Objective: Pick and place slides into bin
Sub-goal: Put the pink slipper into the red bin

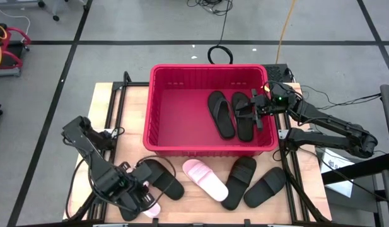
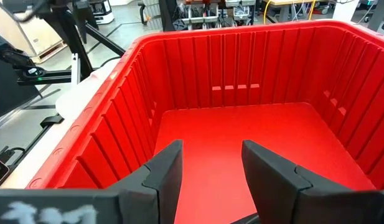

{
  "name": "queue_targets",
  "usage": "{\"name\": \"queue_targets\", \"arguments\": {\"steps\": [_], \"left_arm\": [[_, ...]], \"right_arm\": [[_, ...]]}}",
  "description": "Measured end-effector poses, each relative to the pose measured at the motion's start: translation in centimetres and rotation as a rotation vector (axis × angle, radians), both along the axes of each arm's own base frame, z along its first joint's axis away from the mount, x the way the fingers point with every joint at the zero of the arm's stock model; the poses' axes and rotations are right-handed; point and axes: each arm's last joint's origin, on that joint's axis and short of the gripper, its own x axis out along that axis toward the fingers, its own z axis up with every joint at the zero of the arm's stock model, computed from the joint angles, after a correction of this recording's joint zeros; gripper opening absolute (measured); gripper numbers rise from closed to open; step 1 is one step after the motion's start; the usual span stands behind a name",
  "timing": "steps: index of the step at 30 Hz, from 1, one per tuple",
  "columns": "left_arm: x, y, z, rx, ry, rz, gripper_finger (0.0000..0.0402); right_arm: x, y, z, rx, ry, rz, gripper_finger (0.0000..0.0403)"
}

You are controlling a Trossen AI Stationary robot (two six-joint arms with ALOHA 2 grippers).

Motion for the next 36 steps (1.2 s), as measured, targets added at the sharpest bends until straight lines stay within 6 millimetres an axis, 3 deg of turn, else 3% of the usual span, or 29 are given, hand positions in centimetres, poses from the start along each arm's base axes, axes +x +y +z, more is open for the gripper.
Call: {"name": "queue_targets", "arguments": {"steps": [14, 26, 36], "left_arm": [[2.0, -2.6, -4.7, -0.048, 0.252, 0.050, 0.0149], [3.6, -2.8, -8.1, 0.037, 0.372, 0.091, 0.0149], [3.8, -2.3, -8.2, 0.058, 0.400, 0.108, 0.0149]], "right_arm": [[0.0, 0.0, 0.0, 0.000, 0.000, 0.000, 0.0155], [0.0, 0.0, 0.0, -0.001, 0.001, -0.002, 0.0155], [0.0, 0.0, 0.0, 0.001, 0.001, -0.003, 0.0155]]}}
